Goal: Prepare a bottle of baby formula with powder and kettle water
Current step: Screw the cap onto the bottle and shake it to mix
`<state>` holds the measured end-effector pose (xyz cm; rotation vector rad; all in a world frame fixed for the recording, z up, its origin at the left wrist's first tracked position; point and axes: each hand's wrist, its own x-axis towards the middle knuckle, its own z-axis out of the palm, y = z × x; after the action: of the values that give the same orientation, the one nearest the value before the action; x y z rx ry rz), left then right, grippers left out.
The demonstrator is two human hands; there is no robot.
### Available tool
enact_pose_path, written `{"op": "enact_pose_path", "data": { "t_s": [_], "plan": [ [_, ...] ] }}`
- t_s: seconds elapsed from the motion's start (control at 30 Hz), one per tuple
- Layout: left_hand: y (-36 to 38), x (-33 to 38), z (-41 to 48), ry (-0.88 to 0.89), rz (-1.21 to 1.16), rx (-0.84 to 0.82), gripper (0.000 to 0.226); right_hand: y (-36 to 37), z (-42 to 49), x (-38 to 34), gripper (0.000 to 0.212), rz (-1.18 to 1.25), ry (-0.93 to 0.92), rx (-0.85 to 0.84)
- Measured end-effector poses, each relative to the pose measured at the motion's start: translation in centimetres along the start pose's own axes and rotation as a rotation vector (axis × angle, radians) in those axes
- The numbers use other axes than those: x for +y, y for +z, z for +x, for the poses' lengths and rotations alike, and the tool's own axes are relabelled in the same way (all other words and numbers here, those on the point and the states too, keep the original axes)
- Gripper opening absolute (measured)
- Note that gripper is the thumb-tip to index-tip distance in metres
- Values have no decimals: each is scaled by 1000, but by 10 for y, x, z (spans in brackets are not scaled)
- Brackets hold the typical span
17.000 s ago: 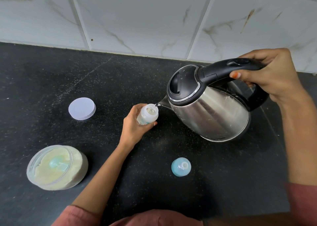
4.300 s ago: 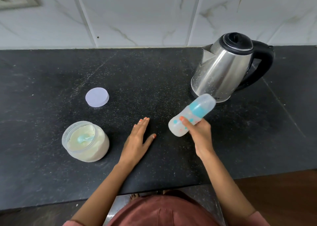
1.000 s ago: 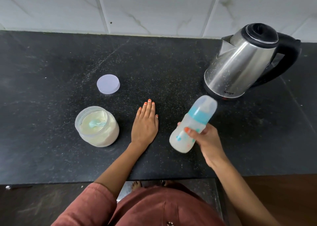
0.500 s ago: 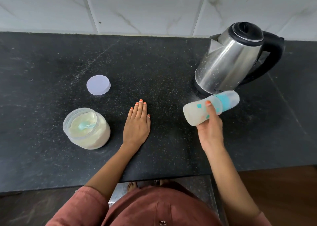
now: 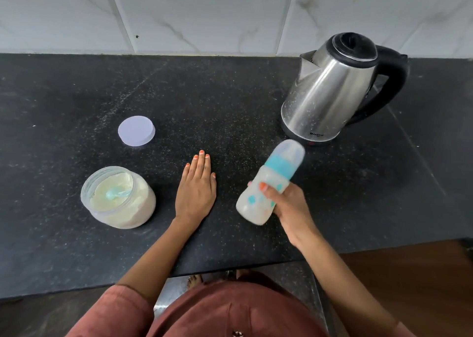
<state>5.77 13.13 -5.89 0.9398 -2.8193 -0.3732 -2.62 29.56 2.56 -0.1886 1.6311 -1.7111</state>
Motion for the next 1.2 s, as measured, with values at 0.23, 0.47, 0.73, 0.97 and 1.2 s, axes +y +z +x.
{"op": "enact_pose_path", "data": {
  "t_s": [0.23,0.47,0.73,0.97,1.2],
  "plan": [
    [0,0,-1,10,4,15,66,-5,17,-18,29,429,-74,183],
    [-1,1,0,2,-7,7,62,1,2,-6,51,22,-6,-15],
    [-2,1,0,11,-9,7,62,0,-5,-3,34,-169,-18,-74],
    [-3,1,-2,5,-14,3,48,-4,10,-15,18,315,-42,174],
    [-4,2,-1,8,-13,2,49,-6,8,-12,46,259,13,75]
  ]
}}
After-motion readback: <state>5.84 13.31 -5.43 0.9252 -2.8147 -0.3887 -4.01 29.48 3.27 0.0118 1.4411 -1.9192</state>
